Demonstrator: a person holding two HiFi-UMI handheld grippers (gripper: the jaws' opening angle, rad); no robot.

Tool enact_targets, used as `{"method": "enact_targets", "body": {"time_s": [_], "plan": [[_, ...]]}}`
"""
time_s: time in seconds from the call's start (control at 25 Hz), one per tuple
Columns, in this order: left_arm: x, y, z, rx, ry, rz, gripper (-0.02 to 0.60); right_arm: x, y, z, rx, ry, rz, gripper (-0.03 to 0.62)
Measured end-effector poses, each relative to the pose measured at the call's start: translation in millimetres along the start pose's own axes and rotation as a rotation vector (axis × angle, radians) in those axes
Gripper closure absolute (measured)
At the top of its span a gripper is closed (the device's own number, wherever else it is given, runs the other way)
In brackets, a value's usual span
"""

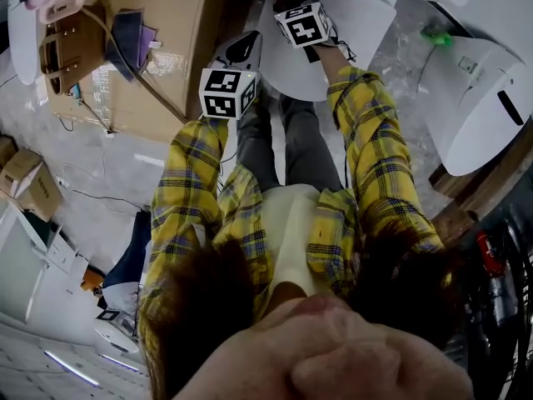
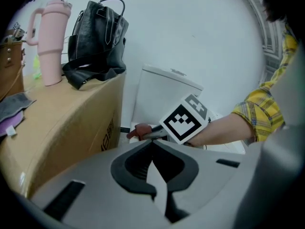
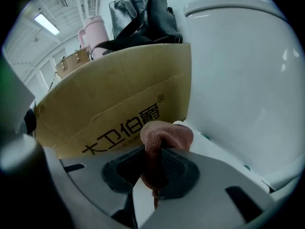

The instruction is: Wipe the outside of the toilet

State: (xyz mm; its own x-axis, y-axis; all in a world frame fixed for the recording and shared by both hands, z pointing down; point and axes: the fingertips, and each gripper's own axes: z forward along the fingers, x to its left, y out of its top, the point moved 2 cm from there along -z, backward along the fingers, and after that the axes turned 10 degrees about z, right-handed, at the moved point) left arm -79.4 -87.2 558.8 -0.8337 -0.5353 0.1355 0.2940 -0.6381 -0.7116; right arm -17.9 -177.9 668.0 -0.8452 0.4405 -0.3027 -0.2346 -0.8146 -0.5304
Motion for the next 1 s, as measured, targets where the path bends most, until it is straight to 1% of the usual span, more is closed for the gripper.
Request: {"method": "enact_targets", "body": {"time_s": [0.08, 0.2, 0.32, 0.4, 0.72, 1.0], "plan": [[-0.2, -0.2, 0.2, -0.001, -0.005, -0.006, 0.572, -5.3, -6.2, 7.0, 0.028, -0.017, 0.018, 0.510], [-0.6, -2.2, -0.7, 0.003, -0.013, -0.002, 0.572, -24.6, -10.4, 9.9, 0.036, -0.058, 0.081, 0.510], [-0.1, -8.8, 1.3, 0.027, -0.009, 0.011, 0.572, -44.1, -16.2, 1.1, 0.045, -0.097, 0.086, 0.510], [-3.1, -11.7, 3.8, 0.035, -0.018, 0.014, 0.572, -57.3, -25.7, -7.7, 0.057, -0.130, 0.088, 0.510], [-25.6, -3.3, 18.8, 0.040, -0.079, 0.069, 0.572, -103.3, -70.9, -44.4, 0.072, -0.230, 0.189, 0.510], [-45.4, 3.1, 32.4, 0.047, -0.127, 0.104, 0.572, -130.9, -107.0, -71.9, 0.074, -0.289, 0.268, 0.510]]}}
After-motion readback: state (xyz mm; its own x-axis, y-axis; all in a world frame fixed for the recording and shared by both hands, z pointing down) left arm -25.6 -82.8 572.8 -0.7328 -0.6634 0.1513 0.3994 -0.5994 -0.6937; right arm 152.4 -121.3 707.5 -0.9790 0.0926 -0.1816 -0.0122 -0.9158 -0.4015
